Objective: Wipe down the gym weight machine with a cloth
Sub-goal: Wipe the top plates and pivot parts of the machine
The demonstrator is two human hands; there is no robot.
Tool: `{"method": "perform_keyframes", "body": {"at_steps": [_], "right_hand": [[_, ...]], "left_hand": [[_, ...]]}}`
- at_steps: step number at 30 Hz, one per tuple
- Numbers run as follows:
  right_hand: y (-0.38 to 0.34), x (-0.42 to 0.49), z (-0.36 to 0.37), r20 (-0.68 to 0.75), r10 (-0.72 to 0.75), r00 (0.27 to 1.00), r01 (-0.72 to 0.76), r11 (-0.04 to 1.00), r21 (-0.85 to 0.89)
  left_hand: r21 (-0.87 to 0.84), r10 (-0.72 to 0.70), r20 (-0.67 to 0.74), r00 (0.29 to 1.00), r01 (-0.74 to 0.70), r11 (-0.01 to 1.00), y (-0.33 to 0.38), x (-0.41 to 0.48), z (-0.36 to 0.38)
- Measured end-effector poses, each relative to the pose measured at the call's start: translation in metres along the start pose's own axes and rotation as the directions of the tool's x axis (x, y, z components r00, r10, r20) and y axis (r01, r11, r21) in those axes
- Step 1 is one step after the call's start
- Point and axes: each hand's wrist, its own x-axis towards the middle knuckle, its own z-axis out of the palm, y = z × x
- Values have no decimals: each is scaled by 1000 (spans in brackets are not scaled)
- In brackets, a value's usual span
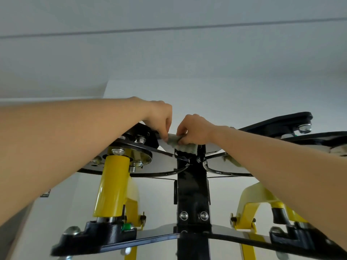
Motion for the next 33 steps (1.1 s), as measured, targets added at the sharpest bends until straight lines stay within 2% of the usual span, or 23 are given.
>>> {"method": "perform_keyframes", "body": {"at_steps": [5, 8, 12, 16, 18, 21, 26, 29, 33], "right_hand": [[-3, -15, -11, -100, 25, 995, -5, 980, 197], [-3, -29, -19, -133, 62, 989, -22, 959, 283], [-6, -56, -28, -187, 94, 978, -41, 961, 272], [-10, -98, -24, -227, 66, 972, -27, 985, 170], [-10, -121, -16, -221, 21, 975, 8, 991, 130], [-13, -146, 2, -113, -42, 993, 51, 995, 80], [-21, -162, 43, 218, -75, 973, 73, 997, 20], [-29, -162, 69, 364, -72, 929, 30, 992, 120], [-46, -151, 89, 418, -109, 902, 8, 972, 235]], "left_hand": [[-67, 0, -53, 999, -3, 998, -11, -19, -10], [-112, 17, -156, 988, -35, 993, -8, -29, -11], [-171, 47, -276, 960, -97, 980, 11, -47, -7], [-119, 127, -382, 916, -185, 976, 41, -74, 7], [-73, 177, -391, 903, -222, 972, 57, -87, 21], [-50, 244, -307, 920, -272, 961, 74, -103, 54], [-121, 220, -63, 974, -226, 967, 87, -112, 108], [-134, 206, 127, 970, -189, 973, 88, -115, 130], [-102, 133, 259, 957, -110, 989, 72, -117, 132]]}}
